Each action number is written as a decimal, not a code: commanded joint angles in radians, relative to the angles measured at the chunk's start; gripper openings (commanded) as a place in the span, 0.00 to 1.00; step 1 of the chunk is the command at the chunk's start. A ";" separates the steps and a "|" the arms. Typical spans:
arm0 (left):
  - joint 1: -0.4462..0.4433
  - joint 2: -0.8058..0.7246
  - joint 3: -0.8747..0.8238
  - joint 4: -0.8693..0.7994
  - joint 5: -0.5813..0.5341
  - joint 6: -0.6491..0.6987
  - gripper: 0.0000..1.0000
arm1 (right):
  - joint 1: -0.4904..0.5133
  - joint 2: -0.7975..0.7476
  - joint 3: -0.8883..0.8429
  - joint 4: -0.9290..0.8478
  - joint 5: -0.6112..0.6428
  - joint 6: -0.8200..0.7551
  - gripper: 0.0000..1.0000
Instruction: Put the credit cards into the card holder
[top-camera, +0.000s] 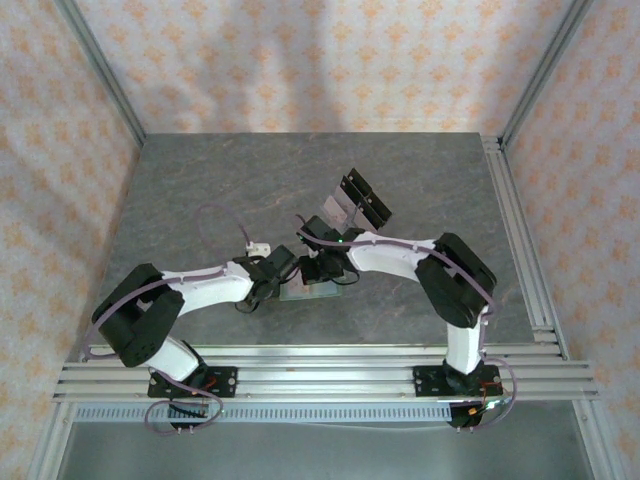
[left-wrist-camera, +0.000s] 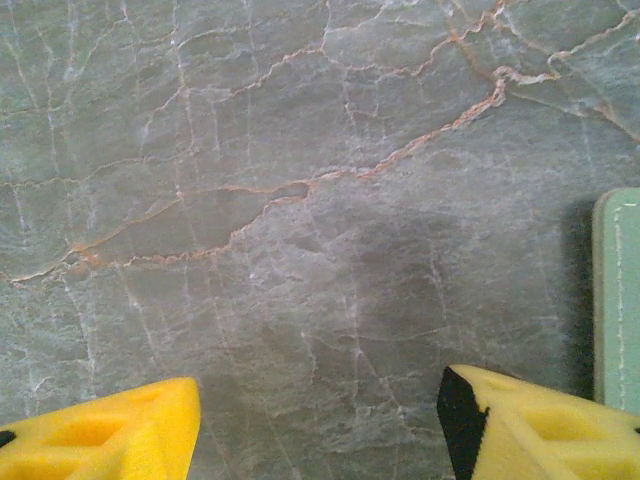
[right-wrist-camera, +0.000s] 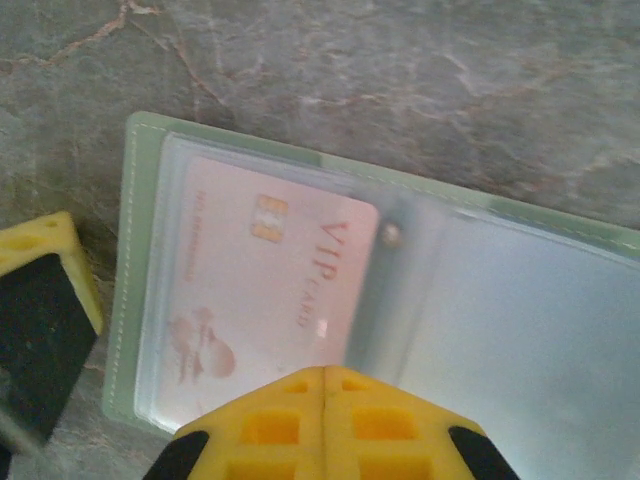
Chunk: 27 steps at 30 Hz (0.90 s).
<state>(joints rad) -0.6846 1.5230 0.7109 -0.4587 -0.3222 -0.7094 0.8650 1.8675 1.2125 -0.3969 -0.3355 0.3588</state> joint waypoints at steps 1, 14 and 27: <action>0.007 -0.008 0.004 -0.044 -0.039 -0.026 0.66 | -0.014 -0.044 -0.033 0.005 0.046 0.012 0.02; 0.008 0.048 0.008 -0.020 -0.034 -0.024 0.66 | -0.014 0.002 -0.022 0.033 0.003 0.014 0.00; 0.008 0.066 -0.001 0.008 -0.021 -0.016 0.66 | -0.011 0.065 0.014 0.048 -0.027 0.018 0.00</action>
<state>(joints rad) -0.6853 1.5459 0.7193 -0.4522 -0.3225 -0.7174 0.8520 1.9079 1.1984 -0.3649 -0.3573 0.3656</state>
